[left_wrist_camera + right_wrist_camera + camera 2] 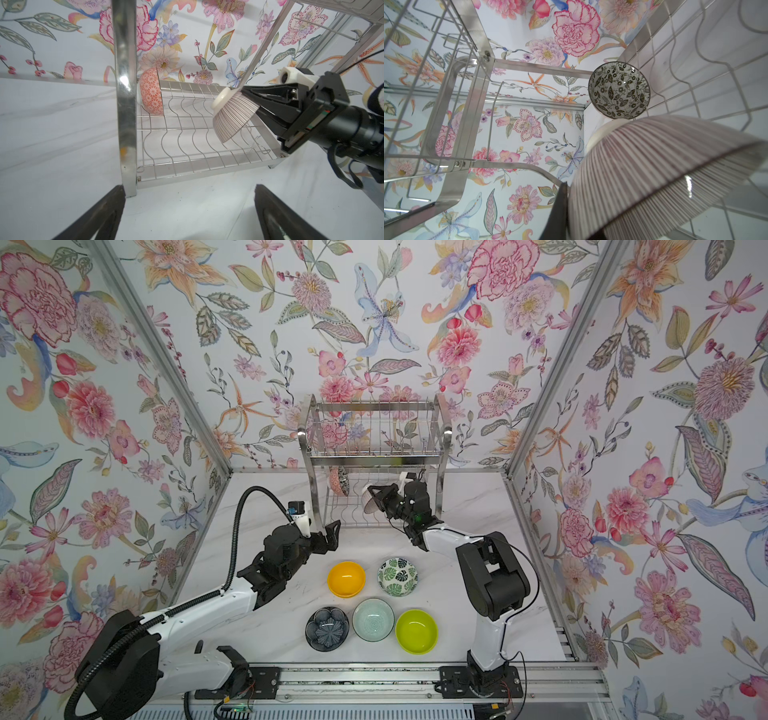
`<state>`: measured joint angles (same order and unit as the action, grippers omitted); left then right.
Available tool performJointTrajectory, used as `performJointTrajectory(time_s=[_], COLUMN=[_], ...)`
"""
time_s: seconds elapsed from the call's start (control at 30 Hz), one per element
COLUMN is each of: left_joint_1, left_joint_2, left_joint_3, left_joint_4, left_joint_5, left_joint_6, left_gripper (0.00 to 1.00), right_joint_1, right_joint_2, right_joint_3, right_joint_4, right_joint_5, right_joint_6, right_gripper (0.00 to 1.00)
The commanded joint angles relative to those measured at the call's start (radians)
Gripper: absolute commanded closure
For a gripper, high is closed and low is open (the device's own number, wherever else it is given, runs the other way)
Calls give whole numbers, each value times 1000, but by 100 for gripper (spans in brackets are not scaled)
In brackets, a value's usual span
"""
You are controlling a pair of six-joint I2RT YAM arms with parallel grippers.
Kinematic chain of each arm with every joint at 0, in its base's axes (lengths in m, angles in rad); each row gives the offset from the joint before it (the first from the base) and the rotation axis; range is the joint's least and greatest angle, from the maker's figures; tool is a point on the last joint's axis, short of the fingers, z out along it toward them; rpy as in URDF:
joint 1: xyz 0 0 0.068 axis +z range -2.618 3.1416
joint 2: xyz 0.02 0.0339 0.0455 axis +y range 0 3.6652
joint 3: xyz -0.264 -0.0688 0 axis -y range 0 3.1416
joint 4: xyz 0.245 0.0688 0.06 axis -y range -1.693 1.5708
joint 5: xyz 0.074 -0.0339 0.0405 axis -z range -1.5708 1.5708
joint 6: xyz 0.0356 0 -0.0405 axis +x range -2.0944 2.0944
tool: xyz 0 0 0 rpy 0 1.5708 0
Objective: Load bowls into a dish rack
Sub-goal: Place the bowl in the dish rack.
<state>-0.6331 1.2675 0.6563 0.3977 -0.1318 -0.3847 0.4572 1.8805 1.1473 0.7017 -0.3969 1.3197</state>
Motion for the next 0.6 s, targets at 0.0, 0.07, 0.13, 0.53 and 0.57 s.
performJointTrajectory(time_s=[0.0, 0.07, 0.13, 0.53, 0.57], left_joint_1=[6, 5, 6, 7, 8], left_joint_2=[34, 48, 60, 132, 133], left_joint_3=[-19, -29, -31, 22, 22], left_joint_4=[74, 113, 132, 119, 119], left_joint_5=[75, 87, 87, 85, 82], left_joint_6=[-88, -110, -128, -172, -174], left_gripper=[1, 1, 1, 1, 1], right_joint_1=[-14, -21, -33, -71, -73], right_joint_2=[35, 70, 100, 289, 306], right_joint_3=[77, 102, 120, 333, 356], right_joint_4=[148, 164, 177, 50, 46], right_joint_5=[-111, -142, -167, -360, -376], right_joint_6=[-97, -131, -164, -392, -399], right_gripper=[100, 100, 100, 100, 100])
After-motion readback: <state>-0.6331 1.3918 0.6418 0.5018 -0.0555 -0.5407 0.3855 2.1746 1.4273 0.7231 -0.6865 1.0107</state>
